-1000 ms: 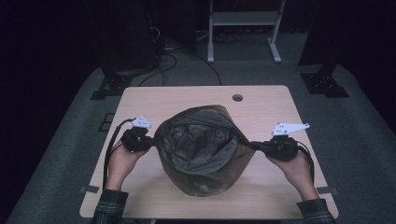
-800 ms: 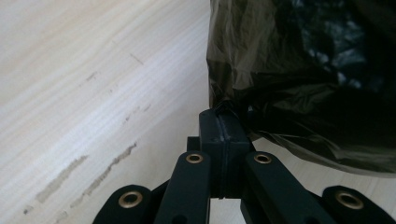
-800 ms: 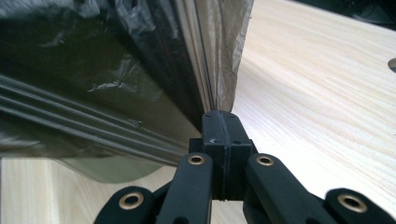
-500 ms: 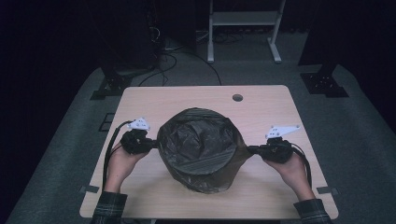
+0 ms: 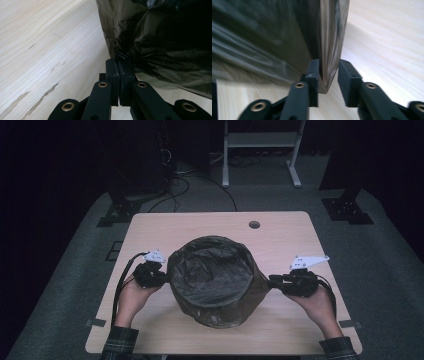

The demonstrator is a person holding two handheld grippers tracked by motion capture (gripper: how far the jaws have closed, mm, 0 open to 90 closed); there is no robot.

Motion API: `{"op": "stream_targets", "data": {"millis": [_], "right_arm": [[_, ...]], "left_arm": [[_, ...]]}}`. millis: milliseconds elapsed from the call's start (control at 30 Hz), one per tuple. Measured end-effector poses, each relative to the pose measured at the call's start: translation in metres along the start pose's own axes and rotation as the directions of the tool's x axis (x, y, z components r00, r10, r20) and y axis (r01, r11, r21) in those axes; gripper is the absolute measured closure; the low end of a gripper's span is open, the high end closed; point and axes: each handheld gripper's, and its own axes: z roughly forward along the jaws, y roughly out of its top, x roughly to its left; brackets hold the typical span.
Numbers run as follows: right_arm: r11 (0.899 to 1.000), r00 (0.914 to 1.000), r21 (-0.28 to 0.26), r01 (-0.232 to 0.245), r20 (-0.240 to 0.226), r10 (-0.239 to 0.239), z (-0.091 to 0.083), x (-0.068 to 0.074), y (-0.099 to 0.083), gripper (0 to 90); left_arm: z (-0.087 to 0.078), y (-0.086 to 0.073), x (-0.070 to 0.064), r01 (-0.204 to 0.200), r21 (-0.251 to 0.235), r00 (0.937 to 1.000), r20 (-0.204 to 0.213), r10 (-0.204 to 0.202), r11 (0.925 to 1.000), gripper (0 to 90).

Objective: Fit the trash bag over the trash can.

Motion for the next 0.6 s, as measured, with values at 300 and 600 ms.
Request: {"op": "stream_targets", "data": {"millis": [300, 600], "right_arm": [[0.982, 0.9982, -0.186, 0.04, -0.035, -0.048, -0.042, 0.013, 0.046, 63.4], [0.962, 0.9601, -0.236, 0.141, -0.205, -0.191, -0.012, 0.055, 0.122, 49.3]], "left_arm": [[-0.008, 0.0, 0.001, 0.008, -0.036, 1.0, 0.001, -0.008, 0.9993, 88.0], [-0.014, 0.0, 0.0, 0.003, -0.054, 1.0, 0.0, -0.003, 0.9985, 88.0]]}}
